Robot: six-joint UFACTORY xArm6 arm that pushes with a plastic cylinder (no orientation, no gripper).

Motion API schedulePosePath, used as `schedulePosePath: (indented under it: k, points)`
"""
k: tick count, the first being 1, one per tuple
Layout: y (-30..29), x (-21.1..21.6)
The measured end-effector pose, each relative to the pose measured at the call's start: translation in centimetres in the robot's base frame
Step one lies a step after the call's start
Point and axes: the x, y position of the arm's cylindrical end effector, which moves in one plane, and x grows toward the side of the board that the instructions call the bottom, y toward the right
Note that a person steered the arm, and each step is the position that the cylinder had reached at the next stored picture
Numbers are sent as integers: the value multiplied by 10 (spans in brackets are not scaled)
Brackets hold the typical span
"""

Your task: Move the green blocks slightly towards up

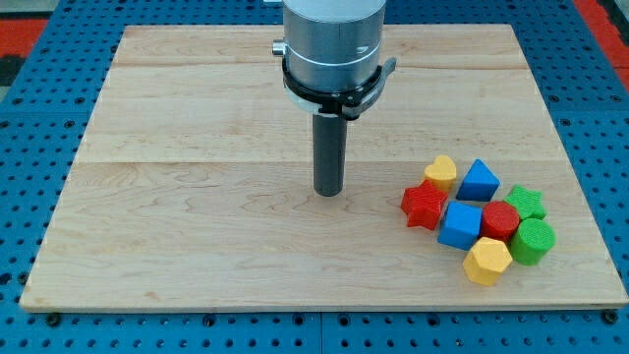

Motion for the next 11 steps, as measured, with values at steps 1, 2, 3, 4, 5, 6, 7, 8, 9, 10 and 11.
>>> schedulePosePath:
  k: [1, 2, 3, 4, 5, 6, 7, 8, 9, 10, 11]
  points:
    - [2, 0]
    - [4, 1]
    - [4, 1]
    - [-5, -1]
    - [-27, -48]
    - [30, -103]
    - [138, -127]
    - [247, -88]
    - [269, -5]
    - [269, 38]
    - [269, 64]
